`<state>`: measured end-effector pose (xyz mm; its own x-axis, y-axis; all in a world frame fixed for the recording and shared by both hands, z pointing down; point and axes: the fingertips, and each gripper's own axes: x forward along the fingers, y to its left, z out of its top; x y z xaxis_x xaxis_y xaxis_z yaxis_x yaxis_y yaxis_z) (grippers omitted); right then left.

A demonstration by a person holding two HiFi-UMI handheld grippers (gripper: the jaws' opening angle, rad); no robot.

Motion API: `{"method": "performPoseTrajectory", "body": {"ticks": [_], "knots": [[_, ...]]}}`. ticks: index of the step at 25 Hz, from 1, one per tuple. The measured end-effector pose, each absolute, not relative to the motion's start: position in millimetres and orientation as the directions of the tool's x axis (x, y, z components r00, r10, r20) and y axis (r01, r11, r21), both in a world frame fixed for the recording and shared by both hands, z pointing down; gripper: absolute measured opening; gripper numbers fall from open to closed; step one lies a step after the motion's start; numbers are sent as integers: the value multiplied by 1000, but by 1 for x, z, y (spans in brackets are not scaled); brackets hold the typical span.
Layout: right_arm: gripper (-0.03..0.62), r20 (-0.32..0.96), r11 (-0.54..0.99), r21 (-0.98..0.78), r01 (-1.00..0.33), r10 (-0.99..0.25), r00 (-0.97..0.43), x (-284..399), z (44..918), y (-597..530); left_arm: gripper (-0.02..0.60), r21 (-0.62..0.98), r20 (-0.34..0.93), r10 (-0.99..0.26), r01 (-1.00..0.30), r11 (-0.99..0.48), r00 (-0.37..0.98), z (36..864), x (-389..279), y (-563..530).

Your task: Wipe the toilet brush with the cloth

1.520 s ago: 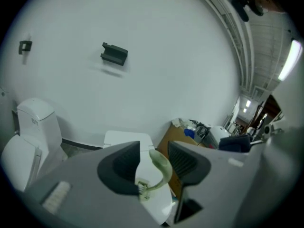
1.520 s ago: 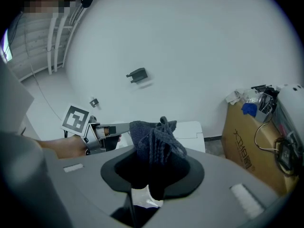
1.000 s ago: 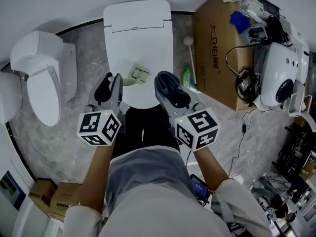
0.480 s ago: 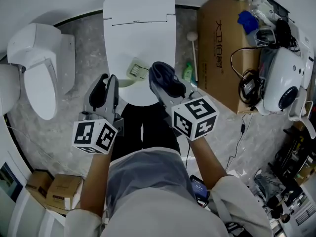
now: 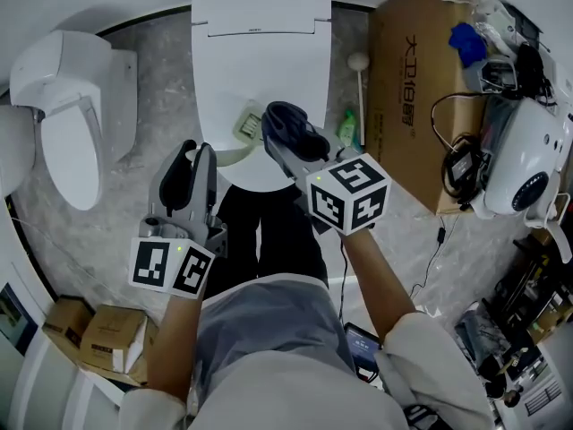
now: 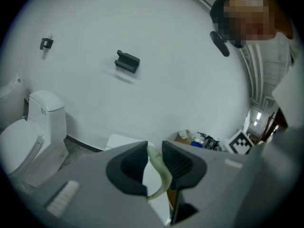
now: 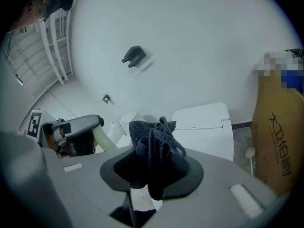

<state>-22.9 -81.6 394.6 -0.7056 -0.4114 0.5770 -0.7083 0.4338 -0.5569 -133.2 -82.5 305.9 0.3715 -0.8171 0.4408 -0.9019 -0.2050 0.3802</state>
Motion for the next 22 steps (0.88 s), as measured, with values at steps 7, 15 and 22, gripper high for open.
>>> {"method": "performPoseTrajectory", "body": {"ticks": [7, 15, 22], "knots": [[114, 579, 468, -571, -675, -353, -735, -34, 426, -88, 0, 394, 430, -827, -899, -190, 363, 307, -135, -84], [115, 593, 493, -577, -651, -296, -749, -44, 460, -100, 0, 401, 424, -834, -899, -177, 354, 309, -136, -86], [115, 610, 527, -580, -621, -225, -760, -61, 486, -101, 0, 411, 417, -841, -897, -164, 345, 311, -138, -87]]}}
